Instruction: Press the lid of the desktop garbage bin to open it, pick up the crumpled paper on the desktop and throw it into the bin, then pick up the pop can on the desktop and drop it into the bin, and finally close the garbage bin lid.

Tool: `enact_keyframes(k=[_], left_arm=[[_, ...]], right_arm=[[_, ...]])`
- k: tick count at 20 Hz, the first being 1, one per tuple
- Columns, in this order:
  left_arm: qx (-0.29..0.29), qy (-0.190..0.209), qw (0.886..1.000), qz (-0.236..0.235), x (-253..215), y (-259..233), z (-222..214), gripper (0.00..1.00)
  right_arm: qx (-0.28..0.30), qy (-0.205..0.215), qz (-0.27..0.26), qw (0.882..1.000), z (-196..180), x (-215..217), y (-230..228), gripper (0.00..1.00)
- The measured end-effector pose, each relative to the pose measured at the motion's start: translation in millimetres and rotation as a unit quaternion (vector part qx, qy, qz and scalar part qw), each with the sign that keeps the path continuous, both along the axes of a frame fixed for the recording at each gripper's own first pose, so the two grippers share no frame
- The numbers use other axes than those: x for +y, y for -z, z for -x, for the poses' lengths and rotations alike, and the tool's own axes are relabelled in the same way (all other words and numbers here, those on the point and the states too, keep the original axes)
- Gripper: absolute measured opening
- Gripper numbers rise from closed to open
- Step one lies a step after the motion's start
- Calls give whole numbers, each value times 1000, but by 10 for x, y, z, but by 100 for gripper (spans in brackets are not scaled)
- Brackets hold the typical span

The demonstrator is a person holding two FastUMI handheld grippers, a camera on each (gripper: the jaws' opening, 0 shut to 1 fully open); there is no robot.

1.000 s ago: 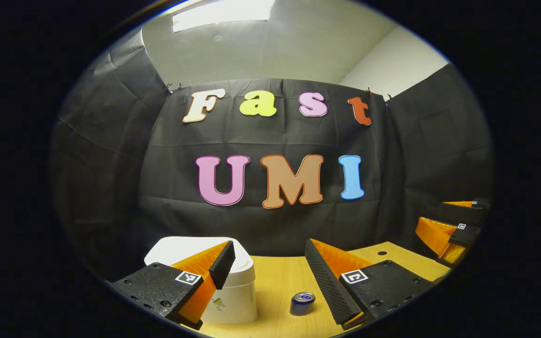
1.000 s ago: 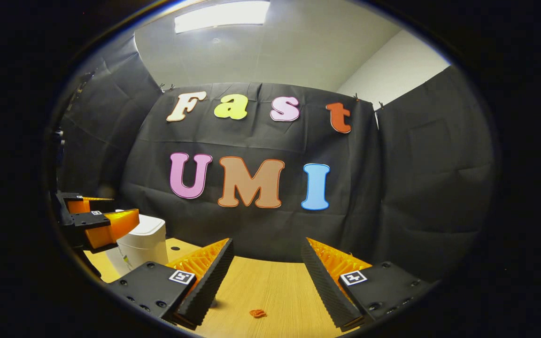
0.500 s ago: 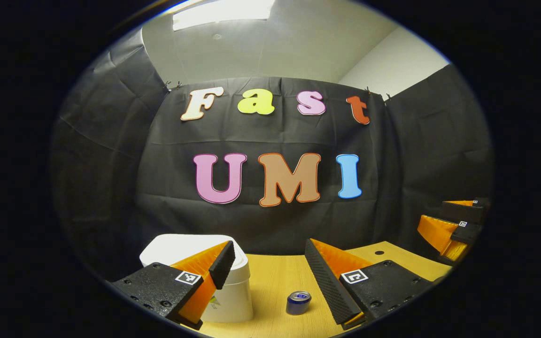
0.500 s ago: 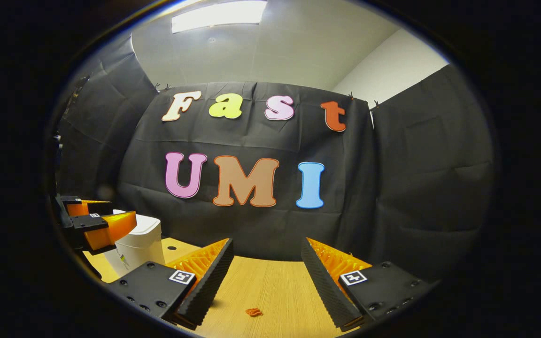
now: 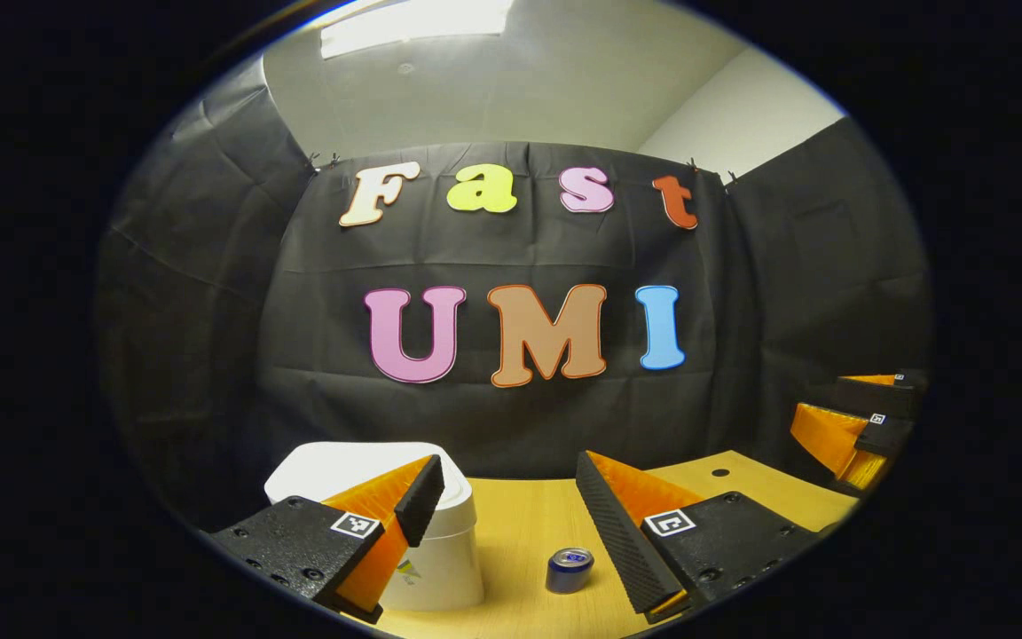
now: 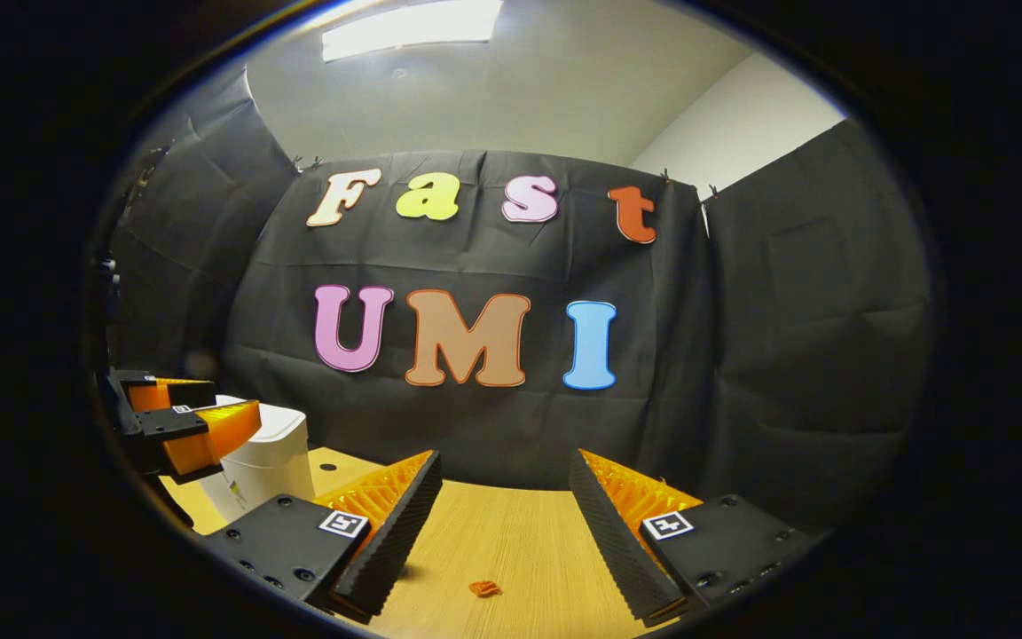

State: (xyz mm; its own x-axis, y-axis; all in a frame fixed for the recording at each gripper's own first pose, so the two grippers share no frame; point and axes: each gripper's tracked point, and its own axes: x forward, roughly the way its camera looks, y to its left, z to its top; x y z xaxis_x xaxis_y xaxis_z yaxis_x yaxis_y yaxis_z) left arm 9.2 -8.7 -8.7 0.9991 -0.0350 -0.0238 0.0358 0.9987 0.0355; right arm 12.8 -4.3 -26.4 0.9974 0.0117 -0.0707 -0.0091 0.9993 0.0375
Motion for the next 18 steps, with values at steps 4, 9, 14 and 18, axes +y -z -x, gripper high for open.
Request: enact_keyframes(k=[4,9,14,18], left_arm=[[-10,5,1000,-11,-23,-54,-49,92],[-17,14,1000,-18,-89,-63,-81,92],[-17,13,1000,-19,-67,-60,-104,93],[-18,13,1000,-19,-62,-67,-134,98]], right_arm=[[1,-4,1,1000,-15,39,3,96],[0,5,-3,1000,-29,-22,-2,96],[3,5,-5,1000,-61,-22,25,96],[3,1,3,1000,-49,-4,24,96]])
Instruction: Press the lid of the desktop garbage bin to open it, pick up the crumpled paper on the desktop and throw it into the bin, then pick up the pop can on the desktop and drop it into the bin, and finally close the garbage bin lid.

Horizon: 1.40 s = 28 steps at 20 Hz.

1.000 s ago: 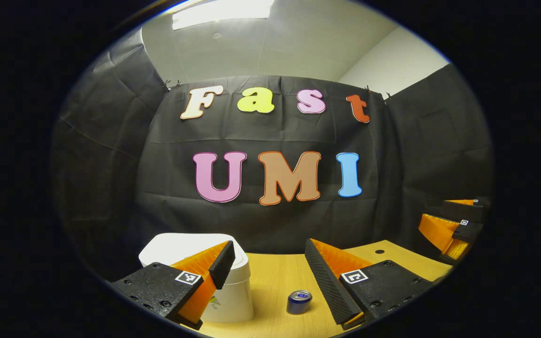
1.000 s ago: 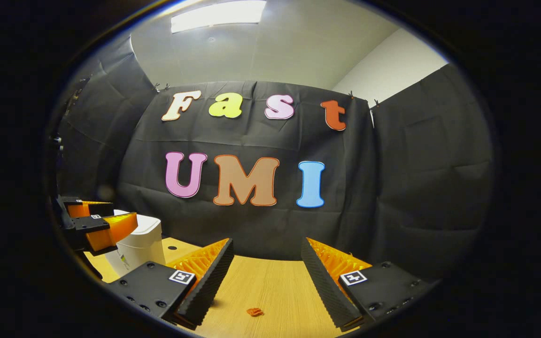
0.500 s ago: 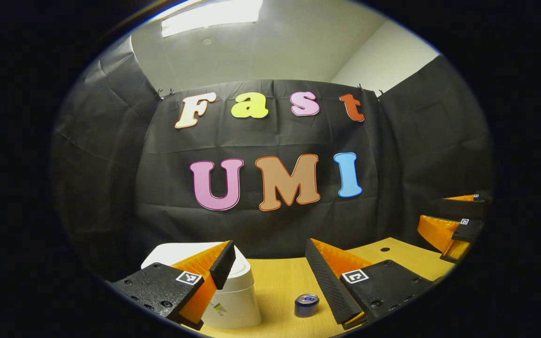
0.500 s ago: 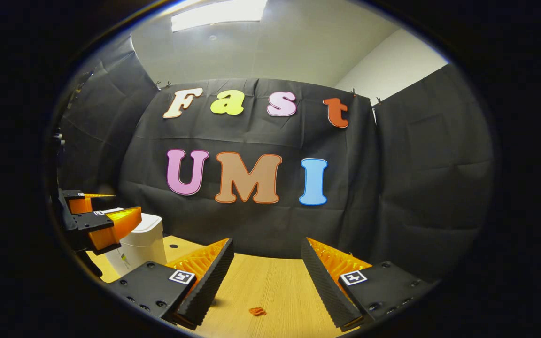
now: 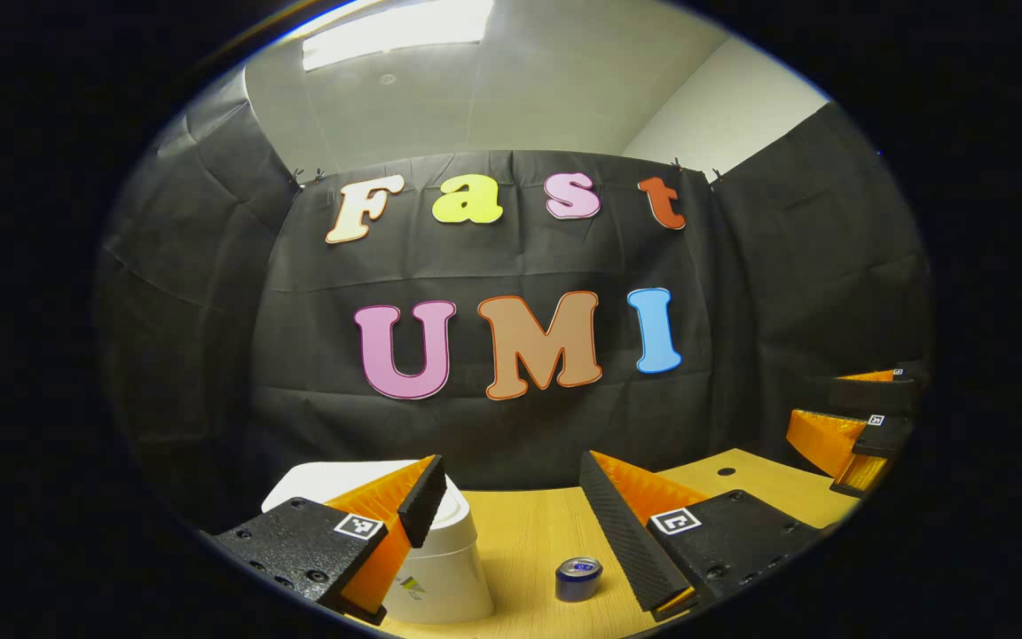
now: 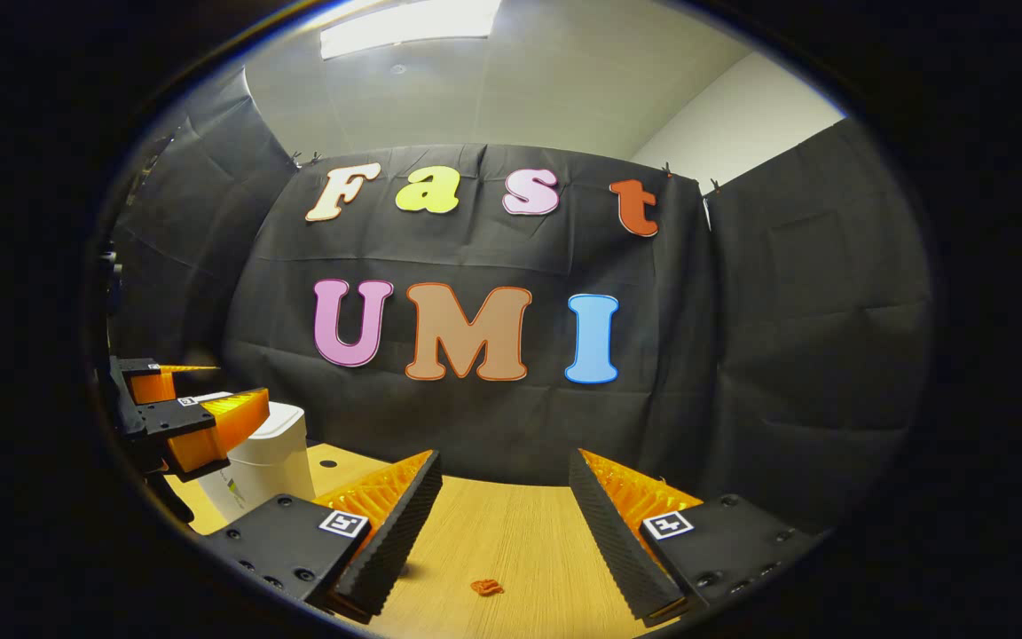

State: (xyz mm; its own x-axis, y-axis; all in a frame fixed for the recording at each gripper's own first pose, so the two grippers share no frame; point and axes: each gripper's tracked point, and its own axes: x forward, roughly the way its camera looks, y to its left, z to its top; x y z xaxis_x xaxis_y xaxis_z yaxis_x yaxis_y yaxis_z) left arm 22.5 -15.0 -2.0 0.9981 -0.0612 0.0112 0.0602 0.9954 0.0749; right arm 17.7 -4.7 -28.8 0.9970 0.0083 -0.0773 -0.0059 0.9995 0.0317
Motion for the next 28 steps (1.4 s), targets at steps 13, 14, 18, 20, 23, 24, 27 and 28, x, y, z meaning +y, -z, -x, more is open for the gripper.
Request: enact_keyframes(k=[13,14,18,20,23,24,27,28], left_arm=[[-13,-86,996,9,648,-56,-278,26],[-11,-99,995,16,749,-32,-302,20],[14,-133,991,29,1050,129,-382,0],[33,-145,989,26,1186,254,-402,0],[58,-160,985,32,1340,461,-443,0],[76,-165,983,38,1382,589,-459,0],[106,-168,978,65,1415,792,-414,0],[94,-166,980,59,1419,710,-431,0]], right_arm=[[-1,-11,0,1000,-19,59,-7,96],[-4,-13,0,1000,-8,66,-15,96],[-5,-16,-1,1000,-39,58,6,96],[0,-19,-9,1000,-61,81,26,96],[5,-24,-8,1000,-83,134,52,96],[7,-25,-4,1000,-81,148,59,100],[11,-26,4,1000,-84,160,100,96],[15,-25,5,1000,-80,169,119,96]])
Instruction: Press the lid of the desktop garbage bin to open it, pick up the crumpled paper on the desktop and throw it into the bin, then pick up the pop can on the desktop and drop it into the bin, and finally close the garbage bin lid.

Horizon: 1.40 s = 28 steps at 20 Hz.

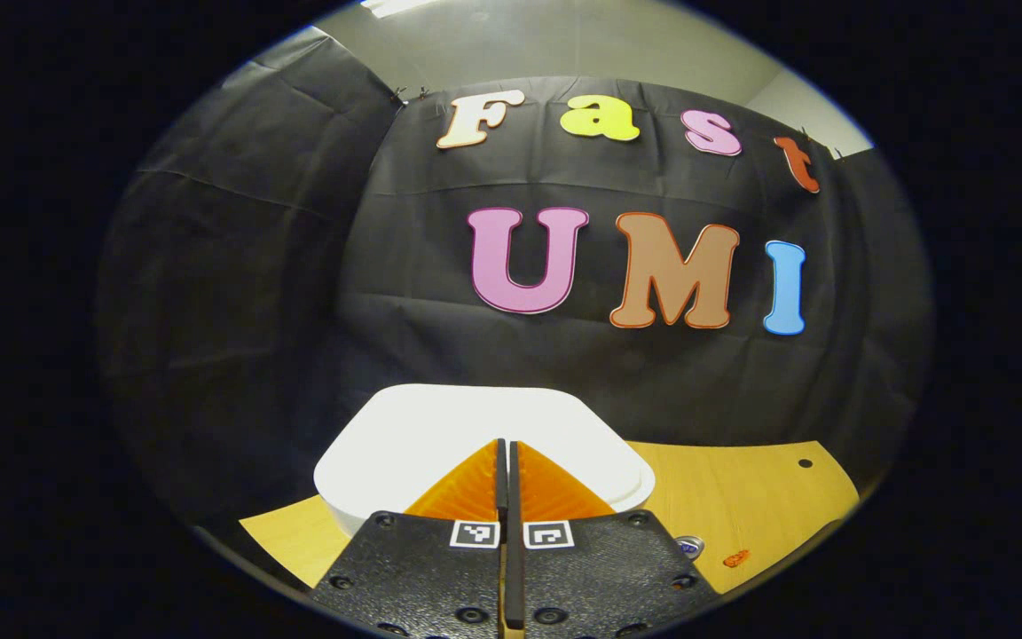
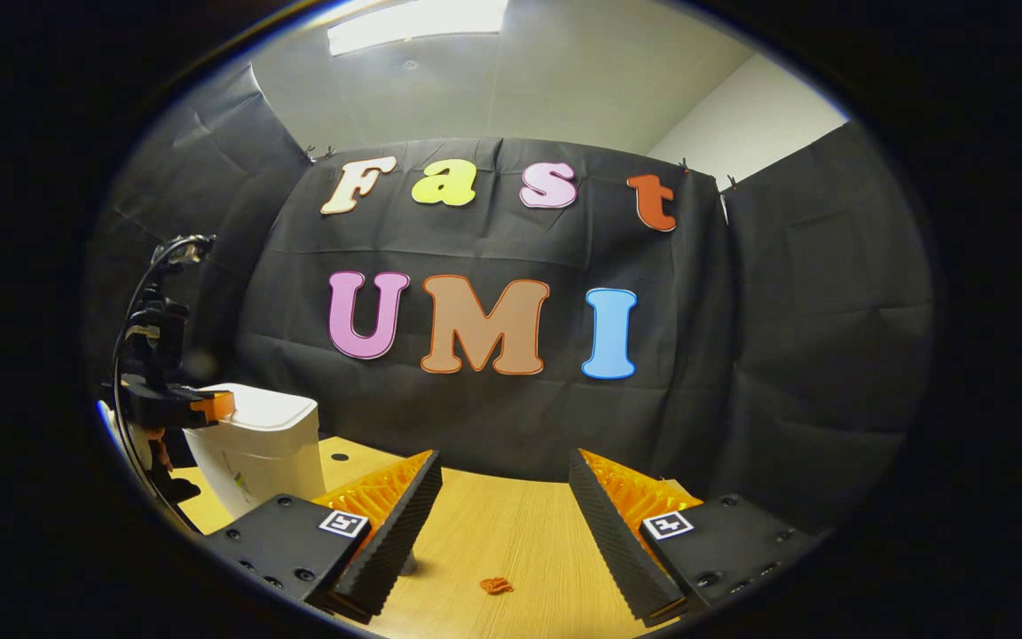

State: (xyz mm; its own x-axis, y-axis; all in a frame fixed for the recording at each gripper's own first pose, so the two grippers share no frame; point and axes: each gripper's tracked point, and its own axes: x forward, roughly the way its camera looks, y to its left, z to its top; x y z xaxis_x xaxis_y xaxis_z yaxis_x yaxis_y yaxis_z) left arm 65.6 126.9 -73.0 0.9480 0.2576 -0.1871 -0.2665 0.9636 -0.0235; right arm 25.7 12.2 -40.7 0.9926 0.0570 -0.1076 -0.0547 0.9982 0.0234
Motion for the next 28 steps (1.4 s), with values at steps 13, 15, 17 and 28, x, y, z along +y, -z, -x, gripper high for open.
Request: enact_keyframes(k=[13,15,17,28], left_arm=[[-48,31,996,-71,-39,-158,-35,0],[-70,31,994,-80,-64,-406,-34,0],[-93,34,992,-83,-112,-692,-84,0],[-155,63,985,-39,-572,-1309,189,0]], right_arm=[[62,3,-22,998,-82,43,425,96],[66,4,-24,998,-92,33,454,96],[69,6,-26,997,-113,6,494,96],[118,-8,12,993,-296,-78,1183,96]])
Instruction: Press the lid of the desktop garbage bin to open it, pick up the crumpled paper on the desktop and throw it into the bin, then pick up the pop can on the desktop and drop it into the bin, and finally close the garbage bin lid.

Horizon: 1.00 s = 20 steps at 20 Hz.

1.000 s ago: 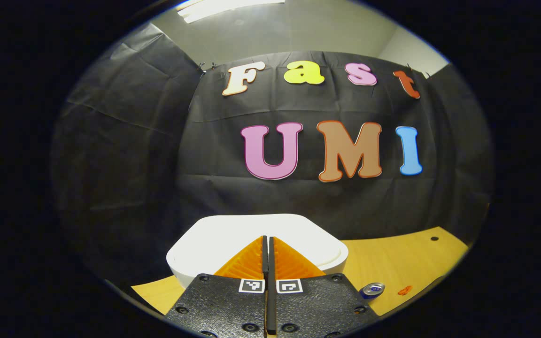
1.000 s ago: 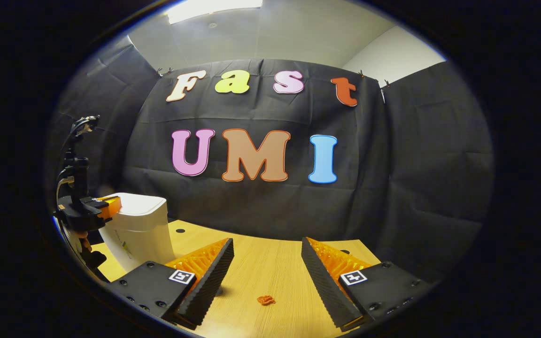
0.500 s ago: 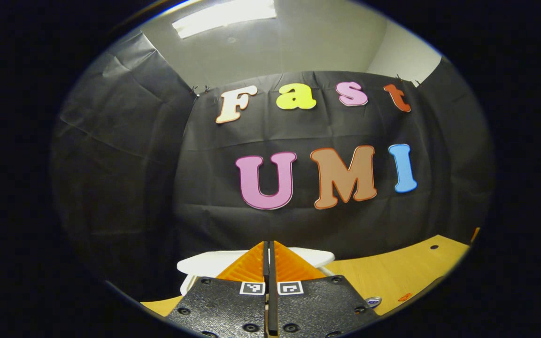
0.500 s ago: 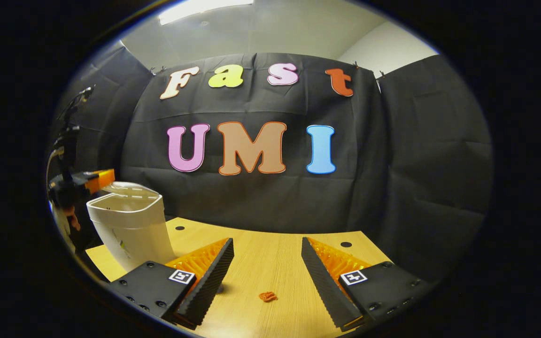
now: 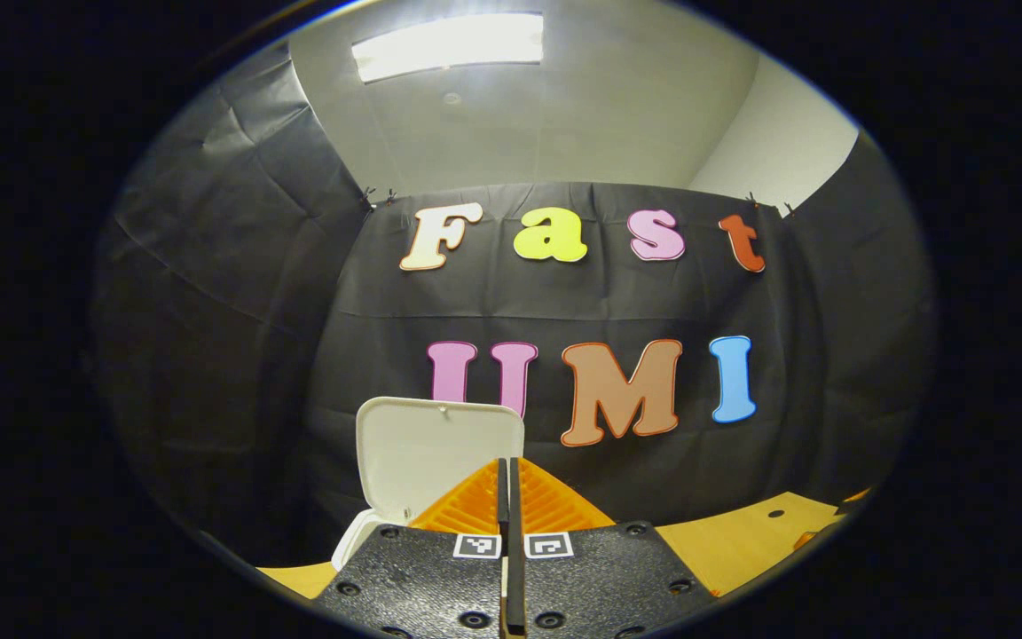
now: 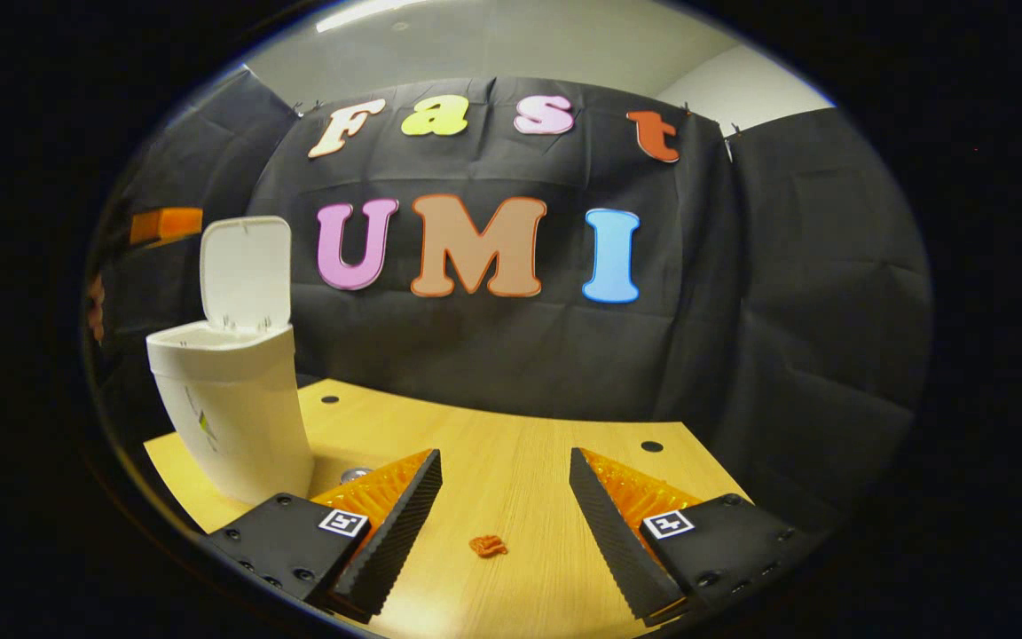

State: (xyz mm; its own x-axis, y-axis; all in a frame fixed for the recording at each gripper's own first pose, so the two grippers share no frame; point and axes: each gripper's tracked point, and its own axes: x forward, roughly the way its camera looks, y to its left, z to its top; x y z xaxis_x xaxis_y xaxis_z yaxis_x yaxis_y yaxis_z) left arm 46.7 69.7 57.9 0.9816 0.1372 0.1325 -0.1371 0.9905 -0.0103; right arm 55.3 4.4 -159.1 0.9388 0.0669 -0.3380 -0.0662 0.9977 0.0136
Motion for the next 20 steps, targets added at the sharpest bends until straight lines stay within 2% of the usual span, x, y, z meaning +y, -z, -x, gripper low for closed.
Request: enact_keyframes(k=[2,4,8,12,15,17,20], left_arm=[[6,7,1000,13,-99,77,88,0],[18,3,1000,22,-129,186,198,0],[43,-13,999,27,-140,389,412,0],[60,-25,998,11,-145,524,619,31],[53,-55,997,-4,-61,471,768,98],[47,-67,997,-9,-39,424,828,94],[55,-83,995,-21,7,450,925,94]], right_arm=[[23,-12,6,1000,-80,13,269,100],[53,-30,5,998,-149,66,555,97],[121,-61,-2,991,-391,151,1165,97],[199,-88,-3,976,-518,262,1734,98],[243,-95,3,965,-539,275,2015,100],[260,-101,0,960,-572,308,2149,98],[282,-110,1,953,-604,340,2275,98]])
